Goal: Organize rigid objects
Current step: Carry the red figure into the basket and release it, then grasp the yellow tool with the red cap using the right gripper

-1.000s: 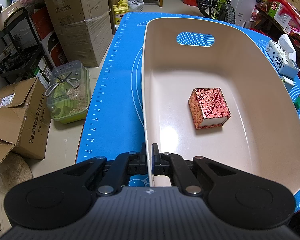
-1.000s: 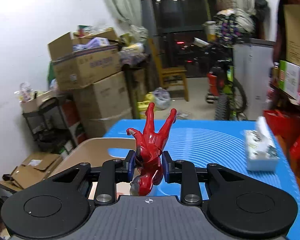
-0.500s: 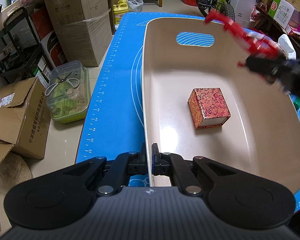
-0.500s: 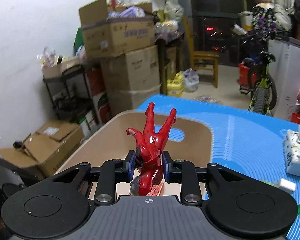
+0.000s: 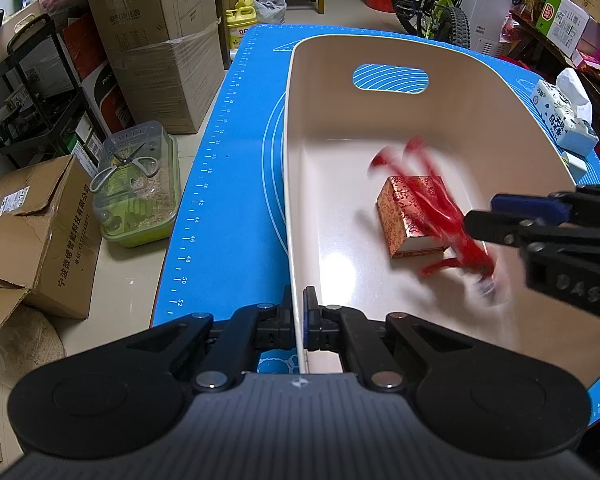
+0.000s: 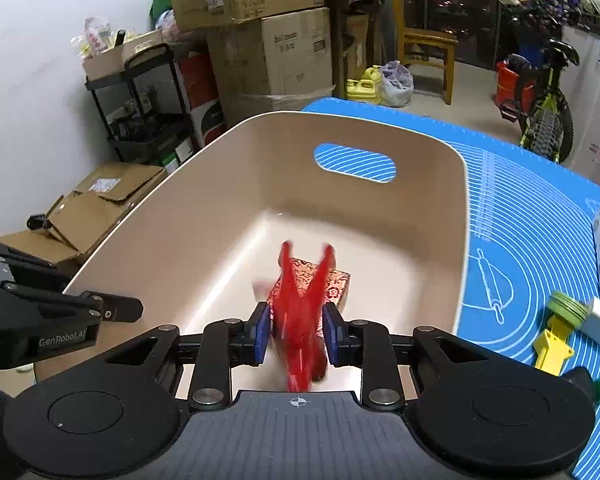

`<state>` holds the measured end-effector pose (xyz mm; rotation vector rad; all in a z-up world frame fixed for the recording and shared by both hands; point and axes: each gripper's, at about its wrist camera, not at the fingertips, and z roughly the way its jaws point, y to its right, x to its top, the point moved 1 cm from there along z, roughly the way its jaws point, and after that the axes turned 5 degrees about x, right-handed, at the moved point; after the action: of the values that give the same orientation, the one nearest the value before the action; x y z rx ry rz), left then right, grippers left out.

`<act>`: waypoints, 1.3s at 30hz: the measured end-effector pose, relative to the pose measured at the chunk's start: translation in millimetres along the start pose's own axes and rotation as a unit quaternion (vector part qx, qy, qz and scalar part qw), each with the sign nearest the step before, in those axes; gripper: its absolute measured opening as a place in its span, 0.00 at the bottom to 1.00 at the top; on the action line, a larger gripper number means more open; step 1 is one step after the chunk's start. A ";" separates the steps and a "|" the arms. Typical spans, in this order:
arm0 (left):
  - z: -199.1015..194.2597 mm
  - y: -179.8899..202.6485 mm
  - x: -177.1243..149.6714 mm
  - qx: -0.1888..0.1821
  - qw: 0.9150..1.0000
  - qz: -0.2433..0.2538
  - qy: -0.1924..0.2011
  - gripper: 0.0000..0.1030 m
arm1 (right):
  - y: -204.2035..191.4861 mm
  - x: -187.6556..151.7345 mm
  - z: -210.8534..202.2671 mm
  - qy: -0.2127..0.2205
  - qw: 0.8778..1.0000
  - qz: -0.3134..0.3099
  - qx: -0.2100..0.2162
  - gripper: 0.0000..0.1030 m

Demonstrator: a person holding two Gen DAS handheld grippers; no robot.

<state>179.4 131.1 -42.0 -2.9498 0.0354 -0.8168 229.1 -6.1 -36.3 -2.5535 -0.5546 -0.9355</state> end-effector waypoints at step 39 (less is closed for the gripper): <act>0.0 -0.6 0.2 0.000 1.000 0.001 0.000 0.05 | 180.8 -84.3 -53.4 0.043 0.961 0.219 -0.164 0.89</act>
<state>179.5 131.7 -41.9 -2.9490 0.0371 -0.8163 227.7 -205.2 -90.8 -2.7316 0.2113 -1.0280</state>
